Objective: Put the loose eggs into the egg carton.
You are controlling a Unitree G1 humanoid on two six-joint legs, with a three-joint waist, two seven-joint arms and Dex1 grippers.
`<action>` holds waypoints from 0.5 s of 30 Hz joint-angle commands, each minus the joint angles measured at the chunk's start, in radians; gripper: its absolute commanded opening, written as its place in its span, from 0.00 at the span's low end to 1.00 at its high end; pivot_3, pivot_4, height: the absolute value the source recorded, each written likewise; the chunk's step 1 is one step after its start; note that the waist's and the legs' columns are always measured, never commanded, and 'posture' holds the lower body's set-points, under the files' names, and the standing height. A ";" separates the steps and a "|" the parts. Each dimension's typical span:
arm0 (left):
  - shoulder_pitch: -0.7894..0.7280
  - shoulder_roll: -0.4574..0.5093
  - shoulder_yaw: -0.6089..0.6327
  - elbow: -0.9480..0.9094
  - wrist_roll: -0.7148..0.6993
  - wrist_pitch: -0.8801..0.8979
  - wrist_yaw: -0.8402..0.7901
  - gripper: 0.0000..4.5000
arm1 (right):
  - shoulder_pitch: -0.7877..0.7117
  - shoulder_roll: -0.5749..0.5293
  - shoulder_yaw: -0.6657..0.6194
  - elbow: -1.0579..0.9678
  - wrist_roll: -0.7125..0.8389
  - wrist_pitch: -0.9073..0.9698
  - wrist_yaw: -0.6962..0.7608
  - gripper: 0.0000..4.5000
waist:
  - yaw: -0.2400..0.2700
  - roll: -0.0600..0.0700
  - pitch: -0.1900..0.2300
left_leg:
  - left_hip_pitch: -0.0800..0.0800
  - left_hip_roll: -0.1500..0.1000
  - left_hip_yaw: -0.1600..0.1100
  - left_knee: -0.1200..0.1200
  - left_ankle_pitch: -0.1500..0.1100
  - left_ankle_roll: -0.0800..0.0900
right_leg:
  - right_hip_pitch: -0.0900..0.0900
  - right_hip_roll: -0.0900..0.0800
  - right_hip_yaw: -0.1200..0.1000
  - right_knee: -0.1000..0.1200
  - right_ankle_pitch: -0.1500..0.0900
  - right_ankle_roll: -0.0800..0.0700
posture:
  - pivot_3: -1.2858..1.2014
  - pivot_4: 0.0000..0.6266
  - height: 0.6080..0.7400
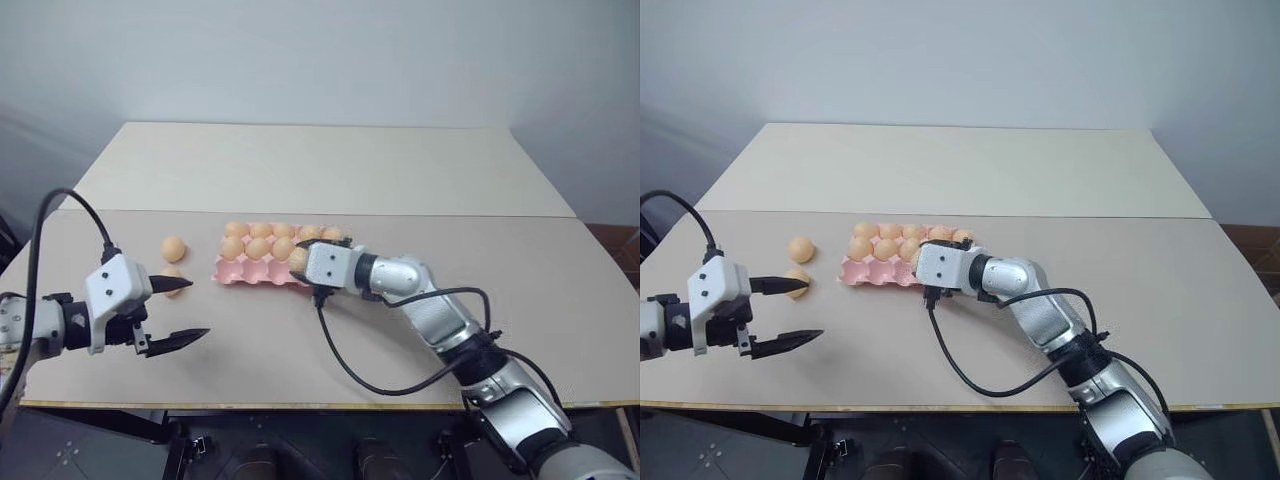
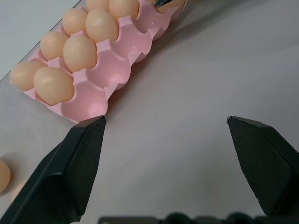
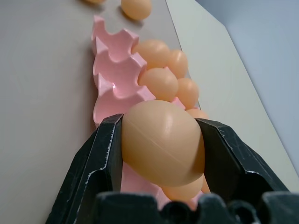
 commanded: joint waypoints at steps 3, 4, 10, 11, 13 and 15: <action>0.022 -0.003 0.052 -0.040 0.004 -0.020 0.012 1.00 | -0.038 0.000 0.005 0.079 -0.077 -0.150 -0.050 0.58 | 0.000 0.000 0.000 | 0.000 0.000 0.000 0.000 0.000 0.000 | 0.000 0.000 0.000 0.000 0.000 0.000 | 0.52 0.24 1.00; 0.022 -0.004 0.052 -0.042 0.004 -0.019 0.015 1.00 | -0.038 0.004 -0.001 0.086 -0.077 -0.159 -0.053 0.66 | 0.000 0.000 0.000 | 0.000 0.000 0.000 0.000 0.000 0.000 | 0.000 0.000 0.000 0.000 0.000 0.000 | 0.52 0.24 1.00; 0.010 -0.022 0.046 -0.038 -0.006 -0.031 0.025 1.00 | -0.040 0.011 -0.031 0.069 -0.078 -0.180 -0.060 0.99 | -0.002 0.000 0.000 | 0.000 0.000 0.000 0.000 0.000 0.000 | 0.000 0.000 0.000 0.000 0.000 0.000 | 0.52 0.24 1.00; 0.004 -0.024 0.044 -0.037 -0.010 -0.029 0.026 1.00 | -0.036 0.008 -0.036 0.056 -0.071 -0.182 -0.052 0.99 | -0.002 0.000 0.000 | 0.000 0.000 0.000 0.000 0.000 0.000 | 0.000 0.000 0.000 0.000 0.000 0.000 | 0.52 0.24 1.00; -0.007 -0.024 0.041 -0.034 -0.014 -0.030 0.026 1.00 | -0.021 -0.001 -0.047 0.016 -0.064 -0.173 -0.037 0.99 | -0.001 0.000 0.000 | 0.000 0.000 0.000 0.000 0.000 0.000 | 0.000 0.000 0.000 0.000 0.000 0.000 | 0.52 0.24 1.00; -0.014 -0.022 0.037 -0.029 -0.010 -0.032 0.025 1.00 | -0.002 -0.012 -0.060 -0.029 -0.059 -0.159 -0.021 0.99 | 0.000 0.000 0.000 | 0.000 0.000 0.000 0.000 0.000 0.000 | 0.000 0.000 0.000 0.000 0.000 0.000 | 0.52 0.24 1.00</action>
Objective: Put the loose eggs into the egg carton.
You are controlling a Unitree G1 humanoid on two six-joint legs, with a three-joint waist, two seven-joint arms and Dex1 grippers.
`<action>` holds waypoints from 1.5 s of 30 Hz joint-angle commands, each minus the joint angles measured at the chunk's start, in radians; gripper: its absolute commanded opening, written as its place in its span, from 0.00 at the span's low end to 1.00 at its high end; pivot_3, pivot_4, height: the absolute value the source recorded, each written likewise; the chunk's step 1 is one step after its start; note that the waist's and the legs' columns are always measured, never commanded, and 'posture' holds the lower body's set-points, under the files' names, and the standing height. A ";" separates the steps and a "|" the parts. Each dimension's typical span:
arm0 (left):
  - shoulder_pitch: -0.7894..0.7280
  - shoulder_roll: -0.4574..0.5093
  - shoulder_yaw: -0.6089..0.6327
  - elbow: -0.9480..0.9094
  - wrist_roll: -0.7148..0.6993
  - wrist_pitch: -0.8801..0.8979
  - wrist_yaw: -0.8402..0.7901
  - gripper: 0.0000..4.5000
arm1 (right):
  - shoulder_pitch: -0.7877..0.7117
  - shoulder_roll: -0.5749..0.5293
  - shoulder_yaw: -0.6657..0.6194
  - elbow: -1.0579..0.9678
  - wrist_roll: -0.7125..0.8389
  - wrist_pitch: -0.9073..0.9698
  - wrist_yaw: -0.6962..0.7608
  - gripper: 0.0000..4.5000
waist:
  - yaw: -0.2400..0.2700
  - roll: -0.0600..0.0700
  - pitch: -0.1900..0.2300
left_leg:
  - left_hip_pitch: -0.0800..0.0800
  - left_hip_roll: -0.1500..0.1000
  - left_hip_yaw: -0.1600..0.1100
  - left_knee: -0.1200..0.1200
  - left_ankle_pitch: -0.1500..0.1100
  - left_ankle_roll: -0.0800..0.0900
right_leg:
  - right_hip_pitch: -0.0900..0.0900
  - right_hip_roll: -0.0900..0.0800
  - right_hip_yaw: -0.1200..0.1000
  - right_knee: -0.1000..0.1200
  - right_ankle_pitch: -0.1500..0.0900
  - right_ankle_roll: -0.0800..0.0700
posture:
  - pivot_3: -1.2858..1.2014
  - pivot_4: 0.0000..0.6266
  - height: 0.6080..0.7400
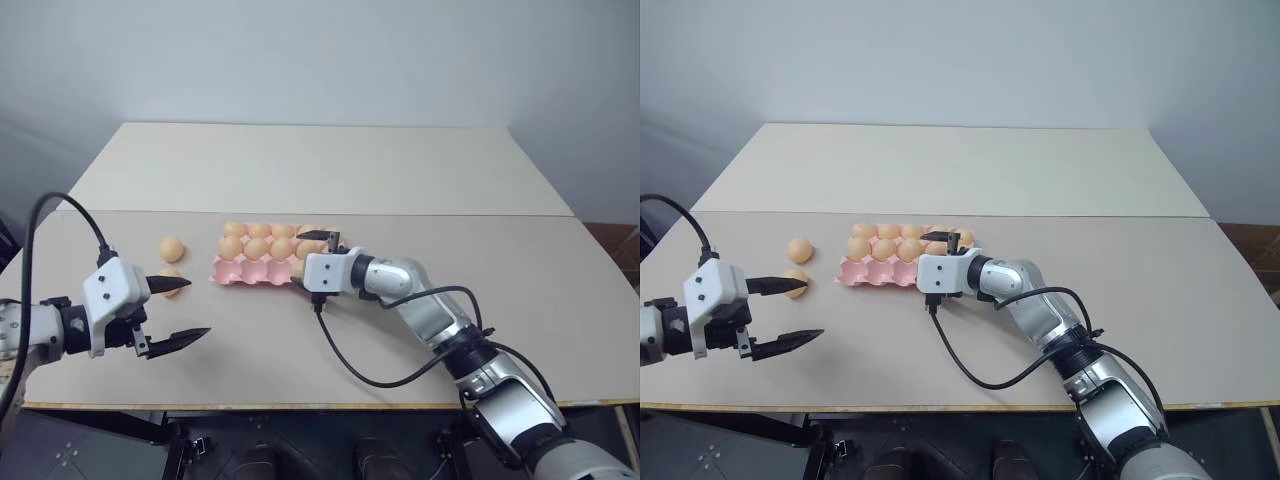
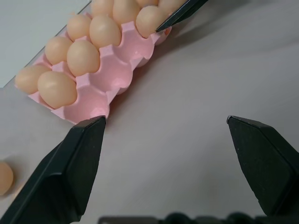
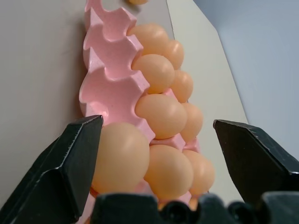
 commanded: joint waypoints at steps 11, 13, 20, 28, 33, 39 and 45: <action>-0.052 0.018 -0.008 0.012 0.001 -0.024 -0.016 1.00 | 0.279 -0.243 -0.271 -0.565 0.254 0.355 0.238 0.99 | 0.008 0.000 0.000 | 0.000 0.000 0.000 0.000 0.000 0.000 | 0.001 0.000 0.000 0.000 0.000 0.000 | 0.52 0.24 1.00; -0.071 0.022 -0.020 0.024 0.001 -0.029 -0.024 1.00 | 0.356 -0.327 -0.350 -0.646 0.323 0.410 0.295 0.99 | 0.009 0.000 0.000 | 0.000 0.000 0.000 0.000 0.000 0.000 | 0.001 0.000 0.000 -0.001 0.000 0.000 | 0.52 0.24 1.00; -0.115 -0.004 -0.042 0.054 -0.026 -0.040 -0.040 1.00 | 0.562 -0.497 -0.559 -0.824 0.459 0.559 0.352 0.99 | 0.004 0.000 0.000 | 0.001 0.000 0.000 0.000 0.000 0.000 | 0.002 0.000 0.000 -0.001 0.000 0.000 | 0.52 0.24 1.00; -0.114 -0.015 -0.047 0.052 -0.018 -0.043 -0.052 1.00 | 0.750 -0.584 -0.715 -0.904 0.534 0.601 0.377 0.99 | 0.008 -0.001 0.000 | 0.001 0.000 0.000 0.000 0.000 0.000 | 0.003 0.000 0.000 -0.001 0.000 0.000 | 0.52 0.24 1.00; -0.129 -0.015 -0.060 0.058 -0.008 -0.047 -0.050 1.00 | 0.768 -0.601 -0.719 -0.901 0.543 0.584 0.369 0.99 | 0.006 -0.001 0.000 | 0.002 0.000 0.000 0.000 0.000 0.000 | 0.003 0.000 0.000 -0.001 0.000 0.000 | 0.52 0.24 1.00; -0.126 -0.013 -0.057 0.049 -0.005 -0.045 -0.043 1.00 | 0.673 -0.591 -0.609 -0.841 0.509 0.607 0.320 0.99 | 0.003 -0.001 0.000 | 0.002 0.000 0.000 0.000 0.000 0.000 | 0.003 0.000 0.000 -0.001 0.000 0.000 | 0.52 0.24 1.00; -0.122 -0.010 -0.065 0.044 0.002 -0.043 -0.036 1.00 | 0.469 -0.520 -0.374 -0.671 0.400 0.593 0.261 0.99 | 0.003 -0.001 0.000 | 0.001 0.000 0.000 0.000 0.000 0.000 | 0.002 0.000 0.000 -0.001 0.000 0.000 | 0.52 0.24 1.00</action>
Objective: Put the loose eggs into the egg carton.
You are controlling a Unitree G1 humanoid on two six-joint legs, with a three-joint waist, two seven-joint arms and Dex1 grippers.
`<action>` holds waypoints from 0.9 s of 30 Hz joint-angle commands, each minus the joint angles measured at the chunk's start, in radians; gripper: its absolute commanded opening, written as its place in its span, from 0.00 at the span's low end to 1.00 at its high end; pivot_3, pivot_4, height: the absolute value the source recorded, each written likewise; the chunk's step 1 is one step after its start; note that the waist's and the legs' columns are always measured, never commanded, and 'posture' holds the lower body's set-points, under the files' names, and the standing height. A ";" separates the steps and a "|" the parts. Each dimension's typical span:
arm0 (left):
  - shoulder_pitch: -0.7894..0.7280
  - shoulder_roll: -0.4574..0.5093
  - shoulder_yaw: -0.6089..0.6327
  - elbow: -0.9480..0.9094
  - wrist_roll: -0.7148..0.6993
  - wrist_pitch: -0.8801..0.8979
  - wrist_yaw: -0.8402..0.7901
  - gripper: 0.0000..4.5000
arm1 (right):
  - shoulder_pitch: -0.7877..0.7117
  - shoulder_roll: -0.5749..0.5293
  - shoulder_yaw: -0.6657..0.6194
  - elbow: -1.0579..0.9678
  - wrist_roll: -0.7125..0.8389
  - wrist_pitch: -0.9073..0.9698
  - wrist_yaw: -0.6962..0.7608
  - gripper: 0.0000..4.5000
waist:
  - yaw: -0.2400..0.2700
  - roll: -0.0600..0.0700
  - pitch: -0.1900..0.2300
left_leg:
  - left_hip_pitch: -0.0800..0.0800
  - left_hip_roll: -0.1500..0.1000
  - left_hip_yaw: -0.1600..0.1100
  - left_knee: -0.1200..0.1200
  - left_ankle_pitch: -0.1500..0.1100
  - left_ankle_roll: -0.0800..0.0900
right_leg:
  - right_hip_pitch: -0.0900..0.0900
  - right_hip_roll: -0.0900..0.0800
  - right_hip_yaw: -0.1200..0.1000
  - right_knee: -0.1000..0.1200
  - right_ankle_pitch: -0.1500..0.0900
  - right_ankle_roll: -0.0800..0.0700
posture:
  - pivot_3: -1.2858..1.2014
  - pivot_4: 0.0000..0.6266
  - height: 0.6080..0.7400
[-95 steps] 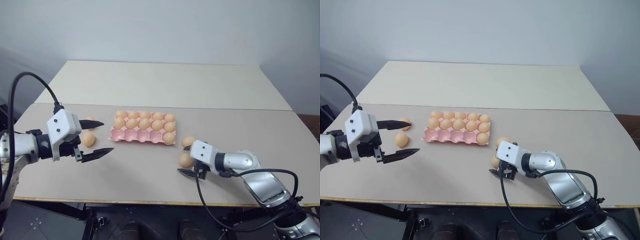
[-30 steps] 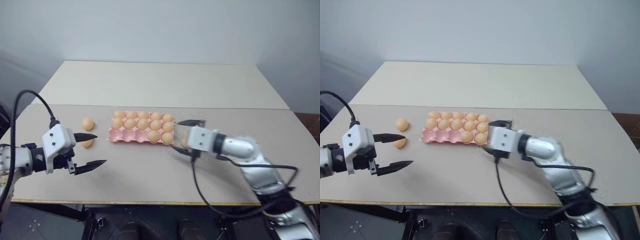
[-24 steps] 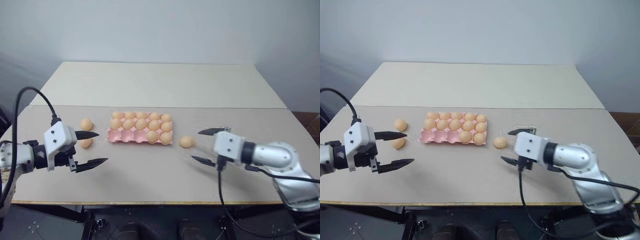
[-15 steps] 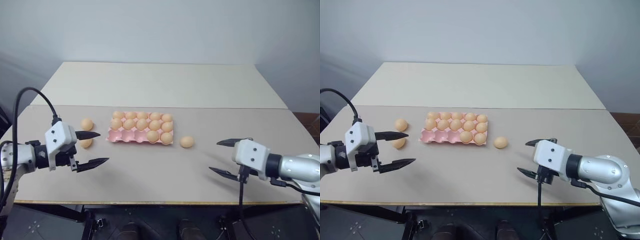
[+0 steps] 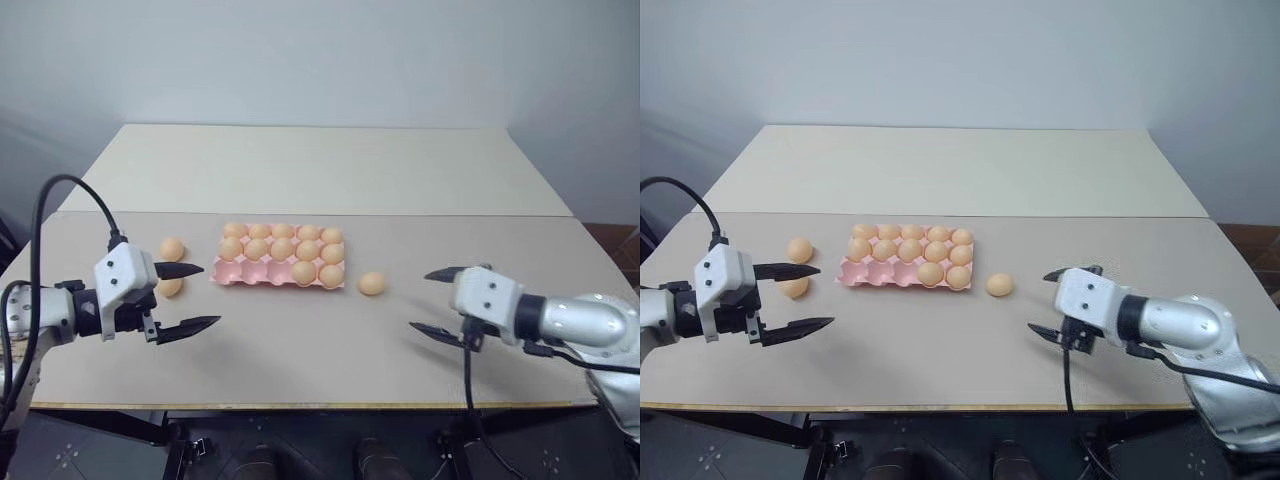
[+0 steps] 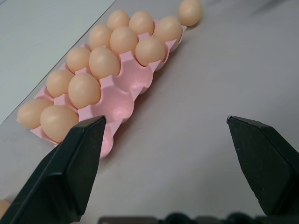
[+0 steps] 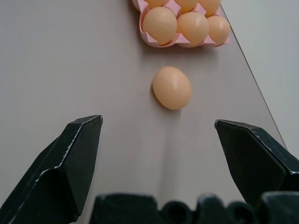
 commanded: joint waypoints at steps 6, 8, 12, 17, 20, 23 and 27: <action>-0.015 0.018 0.007 -0.010 0.007 -0.017 0.007 1.00 | -0.210 0.110 0.240 0.278 -0.200 -0.191 -0.055 0.99 | 0.001 0.000 0.000 | -0.001 0.000 0.000 0.000 0.000 0.000 | -0.001 0.000 0.000 0.000 0.000 0.000 | 0.52 0.24 1.00; -0.018 0.020 0.009 -0.008 0.008 -0.018 0.007 1.00 | -0.253 0.136 0.270 0.343 -0.225 -0.233 -0.053 0.99 | 0.002 0.000 0.000 | -0.001 0.000 0.000 0.000 0.000 0.000 | -0.001 0.000 0.000 0.000 0.000 0.000 | 0.52 0.24 1.00; -0.020 0.016 0.007 -0.006 0.011 -0.023 0.012 1.00 | -0.333 0.195 0.308 0.468 -0.254 -0.304 -0.041 0.99 | 0.001 0.000 0.000 | -0.001 0.000 0.000 0.000 0.000 0.000 | -0.001 0.000 0.000 0.001 0.000 0.000 | 0.52 0.24 1.00; 0.001 0.008 0.016 -0.023 0.012 -0.022 0.022 1.00 | -0.380 0.237 0.331 0.588 -0.288 -0.372 -0.037 0.99 | 0.001 0.000 0.000 | -0.001 0.000 0.000 0.000 0.000 0.000 | -0.001 0.000 0.000 0.001 0.000 0.000 | 0.52 0.24 1.00; 0.020 0.007 0.022 -0.033 0.013 -0.020 0.029 1.00 | -0.385 0.248 0.330 0.623 -0.298 -0.392 -0.029 0.99 | 0.001 0.000 0.000 | 0.000 0.000 0.000 0.000 0.000 0.000 | -0.001 0.000 0.000 0.001 0.000 0.000 | 0.52 0.24 1.00; 0.032 0.007 0.028 -0.040 0.010 -0.019 0.033 1.00 | -0.387 0.258 0.325 0.634 -0.302 -0.394 -0.029 0.78 | 0.001 0.000 0.000 | 0.000 0.000 0.000 0.000 0.000 0.000 | -0.001 0.000 0.000 0.001 0.000 0.000 | 0.52 0.24 1.00; 0.041 0.008 0.032 -0.046 0.009 -0.017 0.039 1.00 | -0.382 0.258 0.322 0.624 -0.310 -0.391 -0.028 0.50 | 0.001 0.000 0.000 | 0.000 0.000 0.000 0.000 0.000 0.000 | -0.001 0.000 0.000 0.001 0.000 0.000 | 0.52 0.24 1.00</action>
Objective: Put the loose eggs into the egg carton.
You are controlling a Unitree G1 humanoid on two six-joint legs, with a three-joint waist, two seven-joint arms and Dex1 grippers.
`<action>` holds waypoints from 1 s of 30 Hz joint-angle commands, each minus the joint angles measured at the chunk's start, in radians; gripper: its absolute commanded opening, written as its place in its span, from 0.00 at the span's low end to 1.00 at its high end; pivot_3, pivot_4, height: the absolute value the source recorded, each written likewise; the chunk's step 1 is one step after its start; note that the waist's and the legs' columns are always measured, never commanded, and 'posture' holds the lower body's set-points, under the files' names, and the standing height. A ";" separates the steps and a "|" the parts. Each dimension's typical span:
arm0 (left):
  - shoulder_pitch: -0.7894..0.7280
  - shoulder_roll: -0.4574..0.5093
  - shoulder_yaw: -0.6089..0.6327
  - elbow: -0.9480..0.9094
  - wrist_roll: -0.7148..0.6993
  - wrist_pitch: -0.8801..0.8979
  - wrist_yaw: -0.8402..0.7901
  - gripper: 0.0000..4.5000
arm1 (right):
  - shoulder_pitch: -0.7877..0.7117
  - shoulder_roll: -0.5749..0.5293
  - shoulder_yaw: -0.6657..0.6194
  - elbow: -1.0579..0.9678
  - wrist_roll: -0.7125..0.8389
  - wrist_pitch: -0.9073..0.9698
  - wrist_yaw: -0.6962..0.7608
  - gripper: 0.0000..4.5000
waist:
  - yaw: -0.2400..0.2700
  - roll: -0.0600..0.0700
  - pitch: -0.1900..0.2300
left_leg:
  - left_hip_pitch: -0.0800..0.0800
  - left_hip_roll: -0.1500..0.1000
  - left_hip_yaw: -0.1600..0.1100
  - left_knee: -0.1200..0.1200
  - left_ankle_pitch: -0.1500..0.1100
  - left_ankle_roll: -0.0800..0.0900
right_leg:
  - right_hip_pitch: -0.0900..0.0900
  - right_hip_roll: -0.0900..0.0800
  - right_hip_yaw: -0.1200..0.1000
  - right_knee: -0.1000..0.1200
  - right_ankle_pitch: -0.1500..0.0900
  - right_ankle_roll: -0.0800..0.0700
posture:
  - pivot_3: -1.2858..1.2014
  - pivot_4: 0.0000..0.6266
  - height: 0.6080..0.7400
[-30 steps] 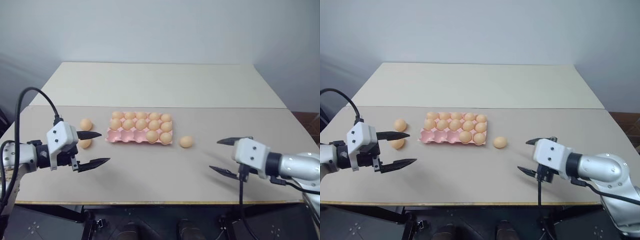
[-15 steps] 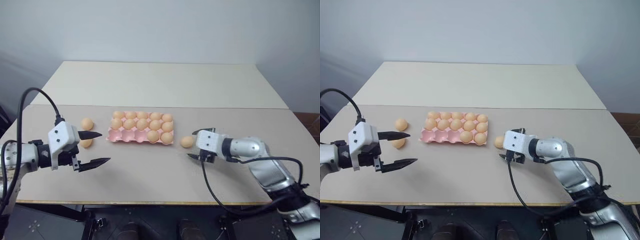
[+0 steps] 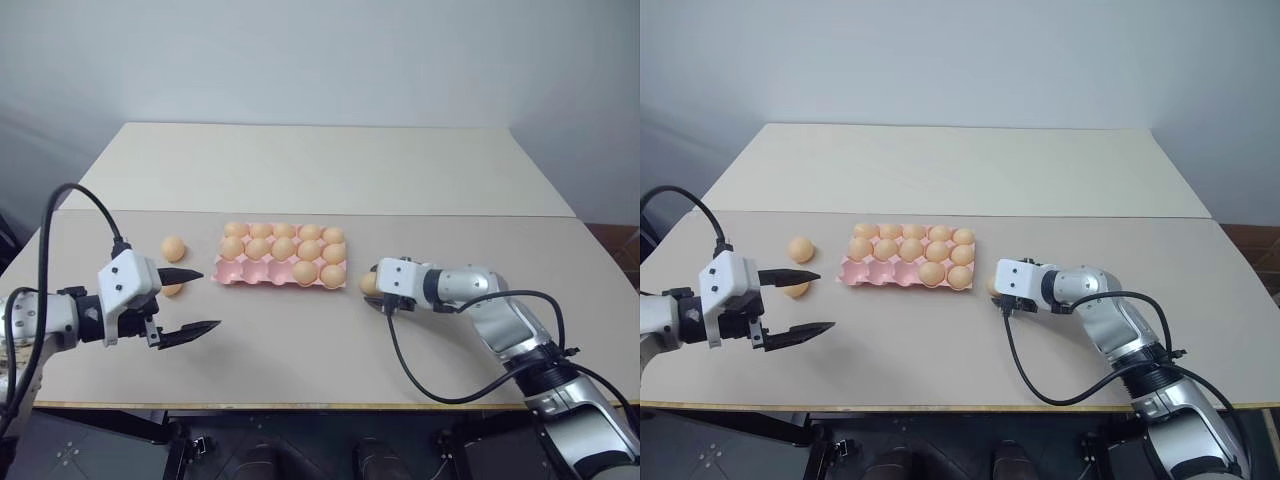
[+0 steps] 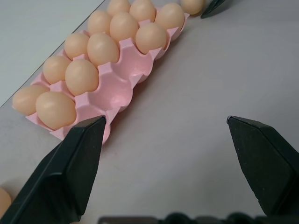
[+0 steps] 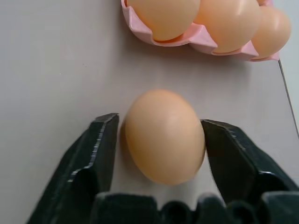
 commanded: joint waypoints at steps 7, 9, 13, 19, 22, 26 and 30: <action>0.013 0.007 0.041 -0.024 0.000 -0.018 0.015 1.00 | 0.004 -0.008 -0.053 -0.107 0.006 0.011 0.002 0.43 | -0.001 0.000 0.000 | 0.000 0.000 0.000 0.000 0.000 0.000 | 0.000 0.000 0.000 0.000 0.000 0.000 | 0.52 0.24 1.00; 0.020 0.008 0.048 -0.020 0.001 -0.019 0.015 1.00 | -0.007 0.005 -0.072 -0.157 0.036 0.049 0.013 0.43 | -0.002 0.000 0.000 | 0.000 0.000 0.000 0.000 0.000 0.000 | 0.000 0.000 0.000 0.000 0.000 0.000 | 0.52 0.24 1.00; 0.048 0.013 0.068 -0.013 0.010 -0.019 0.015 1.00 | -0.071 0.072 -0.108 -0.252 0.117 0.178 0.016 0.43 | -0.007 0.000 0.000 | 0.000 0.000 0.000 0.000 0.000 0.000 | 0.000 0.000 0.000 0.000 0.000 0.000 | 0.52 0.24 1.00; 0.078 0.011 0.086 -0.007 0.024 -0.017 0.021 1.00 | -0.202 0.296 -0.088 -0.226 0.200 0.344 -0.056 0.43 | -0.003 0.000 0.000 | 0.000 0.001 0.000 0.000 0.000 0.000 | 0.000 0.001 0.000 0.000 0.000 0.000 | 0.52 0.24 1.00; 0.094 0.007 0.095 -0.013 0.027 -0.015 0.024 1.00 | -0.237 0.401 -0.043 -0.157 0.184 0.380 -0.103 0.43 | -0.003 0.000 0.000 | 0.000 0.001 0.000 0.000 0.000 0.000 | -0.001 0.000 0.000 0.000 0.000 0.000 | 0.52 0.24 1.00; 0.116 0.004 0.109 -0.029 0.030 -0.008 0.032 1.00 | -0.247 0.482 0.016 -0.052 0.140 0.329 -0.160 0.43 | -0.002 0.000 0.000 | 0.000 0.001 0.000 0.000 0.000 0.000 | -0.001 0.000 -0.001 0.001 0.000 0.000 | 0.52 0.24 1.00; 0.142 0.001 0.130 -0.045 0.027 -0.004 0.036 1.00 | -0.255 0.528 0.028 0.020 0.134 0.288 -0.185 0.43 | -0.003 0.000 0.000 | -0.001 0.001 0.000 -0.001 0.000 0.000 | -0.002 0.000 -0.001 0.000 0.000 0.000 | 0.52 0.24 1.00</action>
